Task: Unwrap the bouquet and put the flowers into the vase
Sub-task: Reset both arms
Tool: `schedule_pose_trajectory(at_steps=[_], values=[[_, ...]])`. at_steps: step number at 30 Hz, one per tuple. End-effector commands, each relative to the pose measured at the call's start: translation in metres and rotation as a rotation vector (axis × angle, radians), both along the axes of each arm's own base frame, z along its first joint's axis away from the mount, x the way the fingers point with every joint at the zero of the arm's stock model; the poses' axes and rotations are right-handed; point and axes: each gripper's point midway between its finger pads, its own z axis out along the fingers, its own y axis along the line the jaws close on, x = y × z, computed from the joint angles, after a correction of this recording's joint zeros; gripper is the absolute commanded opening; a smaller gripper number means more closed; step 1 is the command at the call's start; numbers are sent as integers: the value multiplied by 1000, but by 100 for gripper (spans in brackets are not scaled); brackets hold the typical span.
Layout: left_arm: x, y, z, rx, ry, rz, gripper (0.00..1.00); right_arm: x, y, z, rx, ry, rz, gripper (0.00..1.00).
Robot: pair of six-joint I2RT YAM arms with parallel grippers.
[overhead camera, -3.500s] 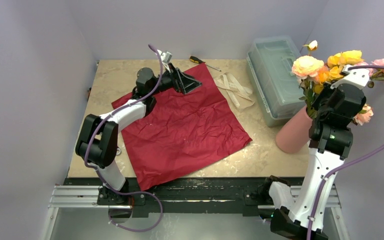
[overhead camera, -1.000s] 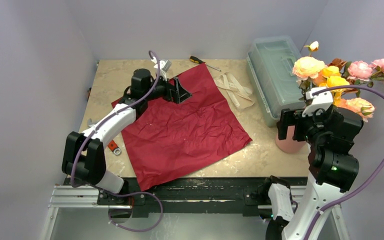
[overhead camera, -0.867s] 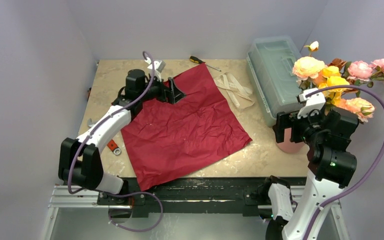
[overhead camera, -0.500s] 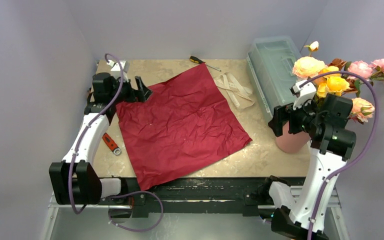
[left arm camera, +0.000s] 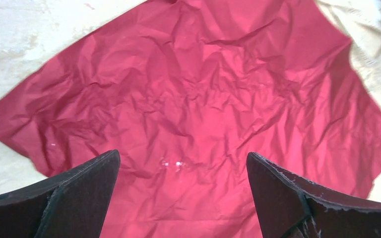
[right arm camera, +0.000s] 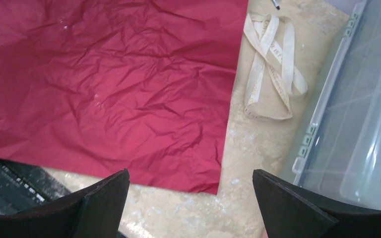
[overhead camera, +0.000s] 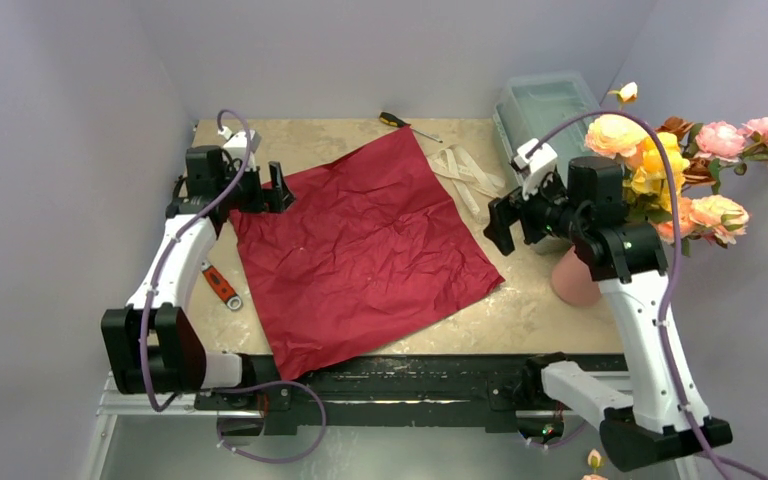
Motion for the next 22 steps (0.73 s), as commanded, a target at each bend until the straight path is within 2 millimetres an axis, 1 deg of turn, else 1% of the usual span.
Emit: schedule_pose_trajectory(at_steps=[1, 2, 5, 7, 10, 12, 16, 22], values=[[10, 25, 4, 189, 46, -32, 100, 47, 13, 23, 32, -119, -78, 98], [11, 28, 10, 217, 42, -42, 100, 54, 18, 28, 40, -132, -75, 98], [14, 35, 17, 287, 22, -66, 100, 73, 33, 33, 57, -161, -70, 98], [16, 39, 18, 321, 22, -74, 100, 84, 43, 33, 54, -182, -62, 98], [15, 44, 15, 345, 47, -60, 100, 98, 56, 33, 64, -204, -56, 98], [13, 47, 11, 351, 63, -47, 100, 103, 62, 28, 67, -200, -47, 98], [9, 50, 9, 359, 64, -23, 100, 106, 68, 21, 66, -195, -34, 98], [11, 49, 6, 332, 68, 3, 100, 107, 73, 24, 64, -202, -18, 98]])
